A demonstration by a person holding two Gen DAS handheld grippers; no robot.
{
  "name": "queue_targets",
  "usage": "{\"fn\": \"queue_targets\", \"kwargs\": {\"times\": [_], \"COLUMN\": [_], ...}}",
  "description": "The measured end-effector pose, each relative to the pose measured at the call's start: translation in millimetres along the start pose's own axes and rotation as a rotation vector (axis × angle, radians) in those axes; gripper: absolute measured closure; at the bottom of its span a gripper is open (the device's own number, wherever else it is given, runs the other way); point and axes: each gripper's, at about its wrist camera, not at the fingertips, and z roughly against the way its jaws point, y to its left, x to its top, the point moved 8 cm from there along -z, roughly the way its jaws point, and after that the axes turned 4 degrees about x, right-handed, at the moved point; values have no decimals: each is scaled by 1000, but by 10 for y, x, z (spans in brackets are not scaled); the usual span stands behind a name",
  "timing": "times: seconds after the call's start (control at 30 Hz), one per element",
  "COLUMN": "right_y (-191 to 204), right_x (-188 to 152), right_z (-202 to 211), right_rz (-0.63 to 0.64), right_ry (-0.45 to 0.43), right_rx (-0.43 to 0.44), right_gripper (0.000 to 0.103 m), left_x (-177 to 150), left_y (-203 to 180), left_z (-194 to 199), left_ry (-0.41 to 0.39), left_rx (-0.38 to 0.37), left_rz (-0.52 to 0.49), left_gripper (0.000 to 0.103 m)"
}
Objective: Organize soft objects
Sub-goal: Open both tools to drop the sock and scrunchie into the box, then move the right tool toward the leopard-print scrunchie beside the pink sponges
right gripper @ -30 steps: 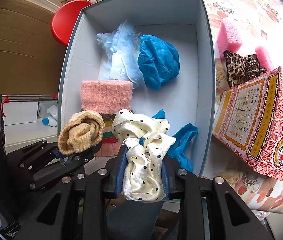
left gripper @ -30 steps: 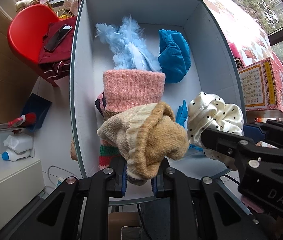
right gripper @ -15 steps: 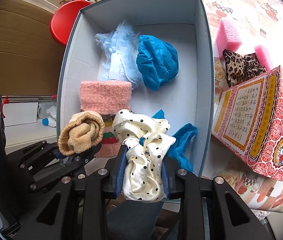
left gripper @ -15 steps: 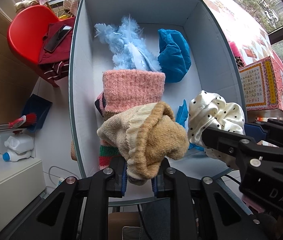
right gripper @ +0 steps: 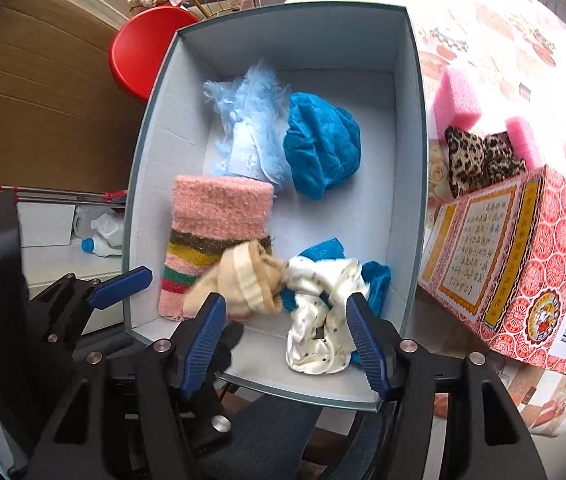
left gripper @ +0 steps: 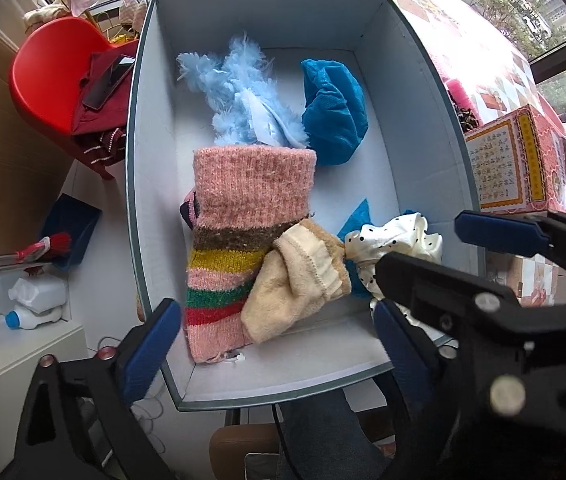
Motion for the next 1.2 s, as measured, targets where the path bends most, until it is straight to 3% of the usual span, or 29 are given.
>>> {"fn": "queue_targets", "kwargs": {"times": [0.03,0.07,0.23,0.3,0.5,0.87,1.07,1.2], "right_y": [10,0,37,34,112,115,-221,-738], "right_x": [4,6,57,74,156,363,557,686], "right_z": [8,15,79,97,240,636,1107,1294], "right_rz": [7,12,18,28,45,16,-54,-123], "right_ry": [-2,-3,-25,-27,-67,-151,-237,-258], "right_rx": [-6,-27,-22,-48,-11,58,91,19], "right_gripper": [20,15,14,0,0,0,0,0], "left_x": [0,5,42,69,150,436,589,728], "left_y": [0,21,44,51,49,194,4,-91], "left_z": [-42,-82,-215,-231,-260,-166,5,35], "left_ry": [11,22,13,4,-33,-60,-79,-86], "left_rx": [-9,-19,-37,-58,-92,-73,-93,-92], "left_rz": [13,25,58,78,83,77,78,67], "left_gripper": [1,1,1,0,0,0,0,0]}}
